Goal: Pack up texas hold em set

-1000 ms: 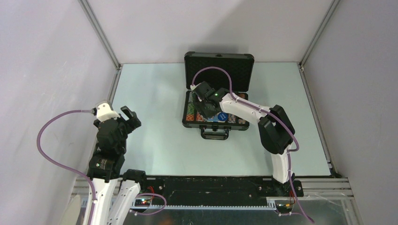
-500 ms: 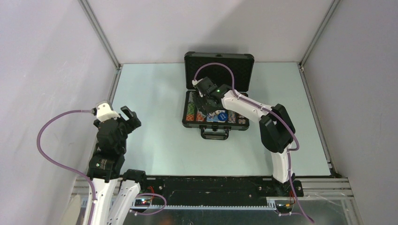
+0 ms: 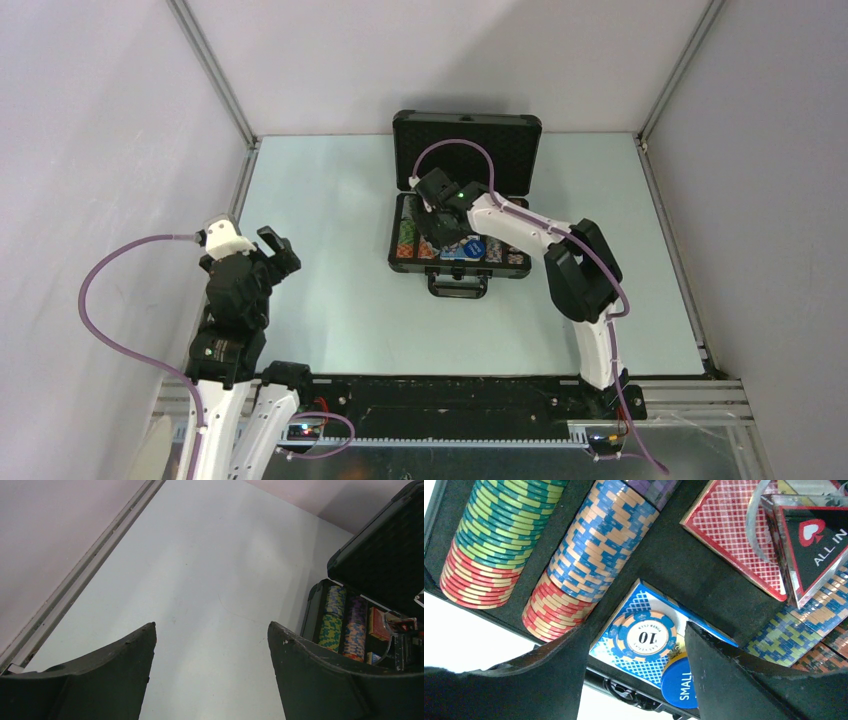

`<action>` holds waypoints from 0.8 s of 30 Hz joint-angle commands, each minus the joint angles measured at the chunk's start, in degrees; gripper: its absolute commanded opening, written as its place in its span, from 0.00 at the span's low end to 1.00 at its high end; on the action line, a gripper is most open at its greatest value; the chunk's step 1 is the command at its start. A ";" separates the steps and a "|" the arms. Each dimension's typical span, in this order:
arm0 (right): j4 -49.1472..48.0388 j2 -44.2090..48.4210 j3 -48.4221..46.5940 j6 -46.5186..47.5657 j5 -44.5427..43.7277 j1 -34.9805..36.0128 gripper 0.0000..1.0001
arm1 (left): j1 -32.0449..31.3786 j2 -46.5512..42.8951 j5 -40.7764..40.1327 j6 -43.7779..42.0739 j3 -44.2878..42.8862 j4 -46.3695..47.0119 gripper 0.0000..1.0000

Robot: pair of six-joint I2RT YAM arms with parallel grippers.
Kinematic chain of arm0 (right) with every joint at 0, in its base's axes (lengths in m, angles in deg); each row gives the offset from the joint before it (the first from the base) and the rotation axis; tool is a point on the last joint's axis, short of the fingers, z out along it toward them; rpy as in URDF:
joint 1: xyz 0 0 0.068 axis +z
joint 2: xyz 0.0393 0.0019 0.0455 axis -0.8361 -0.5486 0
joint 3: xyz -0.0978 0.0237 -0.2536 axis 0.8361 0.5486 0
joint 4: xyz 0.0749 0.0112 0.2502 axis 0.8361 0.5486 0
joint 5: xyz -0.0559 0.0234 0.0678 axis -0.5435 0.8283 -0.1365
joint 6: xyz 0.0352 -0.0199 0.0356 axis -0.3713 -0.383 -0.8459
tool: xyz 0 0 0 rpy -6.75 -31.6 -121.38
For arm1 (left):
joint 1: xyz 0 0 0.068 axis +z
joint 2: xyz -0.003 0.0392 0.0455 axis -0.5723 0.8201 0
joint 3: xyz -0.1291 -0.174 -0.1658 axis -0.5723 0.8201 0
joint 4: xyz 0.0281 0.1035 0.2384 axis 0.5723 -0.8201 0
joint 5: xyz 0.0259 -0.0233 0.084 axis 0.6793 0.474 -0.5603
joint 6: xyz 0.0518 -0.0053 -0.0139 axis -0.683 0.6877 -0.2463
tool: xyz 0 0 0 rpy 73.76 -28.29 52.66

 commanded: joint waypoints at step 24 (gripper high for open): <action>4.21 -2.03 -4.14 -1.38 -2.08 3.66 0.51 | 0.27 -0.22 0.24 -1.07 0.09 1.39 0.87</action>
